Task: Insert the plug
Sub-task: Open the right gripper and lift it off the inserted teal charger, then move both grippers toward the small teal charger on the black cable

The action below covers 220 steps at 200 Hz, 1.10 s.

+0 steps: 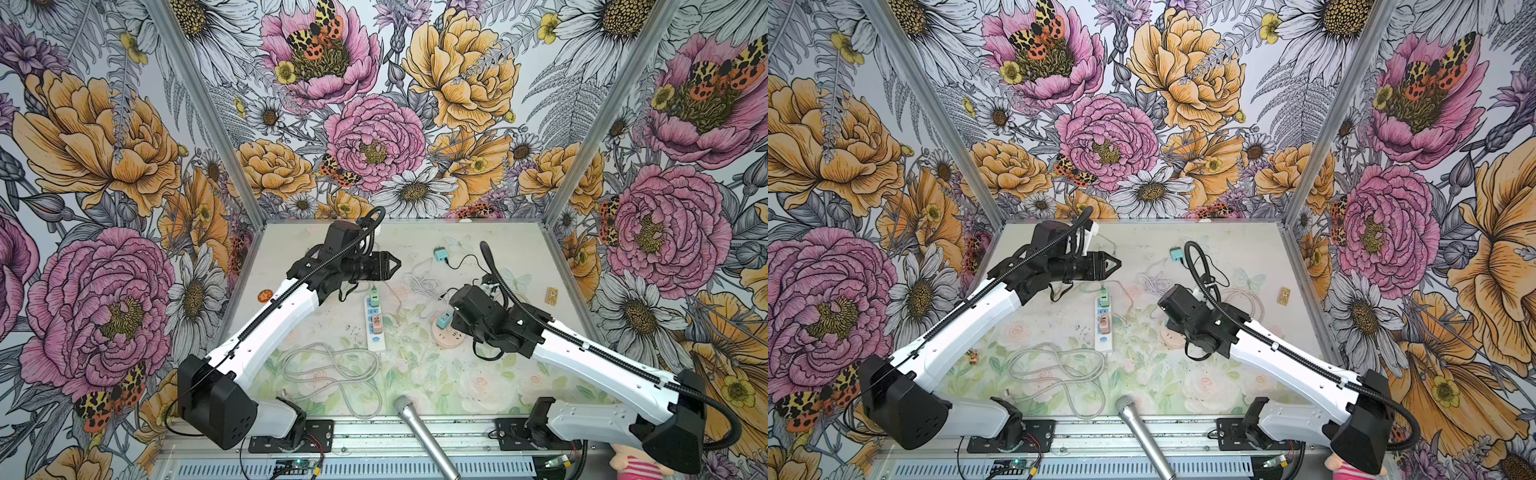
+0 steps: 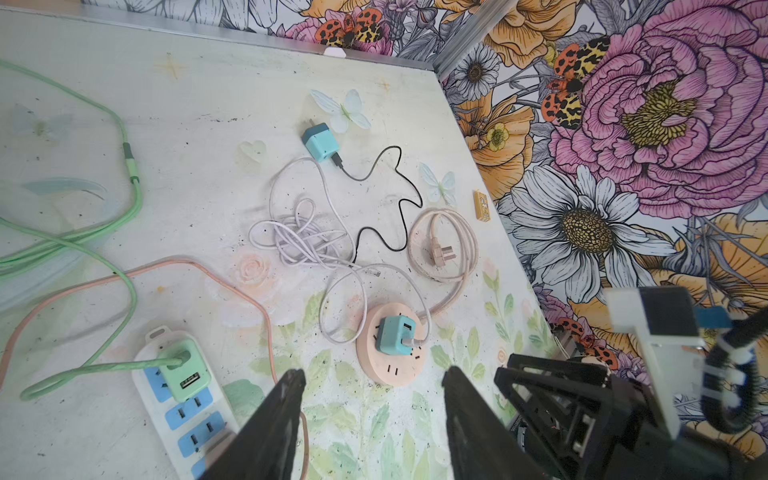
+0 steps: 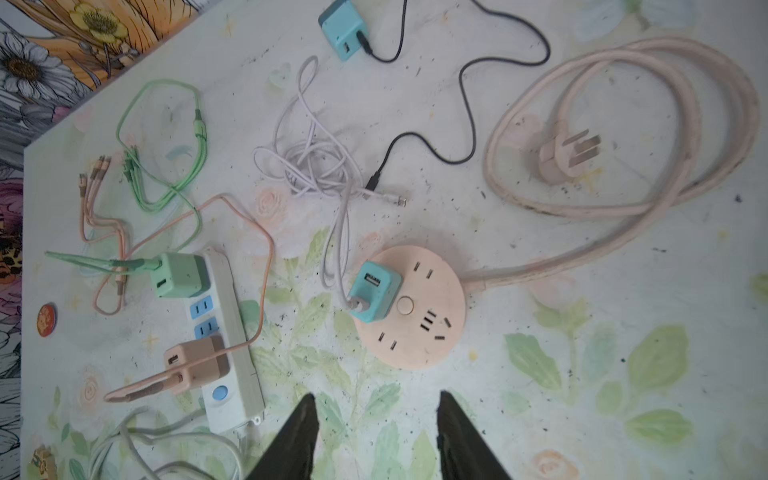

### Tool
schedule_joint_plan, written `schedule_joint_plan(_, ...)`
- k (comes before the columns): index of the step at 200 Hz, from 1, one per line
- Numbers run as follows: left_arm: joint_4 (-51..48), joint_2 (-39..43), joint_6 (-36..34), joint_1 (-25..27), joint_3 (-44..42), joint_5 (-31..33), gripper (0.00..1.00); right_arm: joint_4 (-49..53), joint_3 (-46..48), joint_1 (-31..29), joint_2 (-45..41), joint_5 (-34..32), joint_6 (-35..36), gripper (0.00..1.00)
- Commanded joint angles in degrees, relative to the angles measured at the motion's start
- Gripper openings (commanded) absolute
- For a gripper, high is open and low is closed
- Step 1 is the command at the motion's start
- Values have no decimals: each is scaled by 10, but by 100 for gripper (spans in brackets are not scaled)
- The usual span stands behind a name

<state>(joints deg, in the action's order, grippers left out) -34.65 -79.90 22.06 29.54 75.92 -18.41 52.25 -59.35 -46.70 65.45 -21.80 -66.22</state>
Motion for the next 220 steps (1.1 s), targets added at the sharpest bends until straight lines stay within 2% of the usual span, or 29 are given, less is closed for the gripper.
schedule_joint_plan(1, -19, -28, -16, 15, 32, 27, 56, 21, -15, 62, -21, 16, 108, 48)
schedule_joint_plan(49, -44, -137, -24, 42, 130, 27, 56, 23, -86, 269, 19, 117, 267, 53)
schedule_joint_plan(86, -51, -285, -32, 46, 259, 12, 55, 20, -132, 381, 108, 182, 317, 53)
schedule_joint_plan(118, -102, -432, -42, 47, 434, 42, 55, 8, -175, 406, 165, 193, 356, 53)
schedule_joint_plan(152, -191, -603, -16, 49, 661, 143, 55, -39, -181, 423, 197, 222, 372, 53)
schedule_joint_plan(194, -188, -715, 16, 54, 778, 142, 55, -109, -180, 430, 263, 263, 377, 53)
schedule_joint_plan(220, -178, -723, 18, 54, 781, 136, 55, -170, -174, 429, 321, 305, 343, 52)
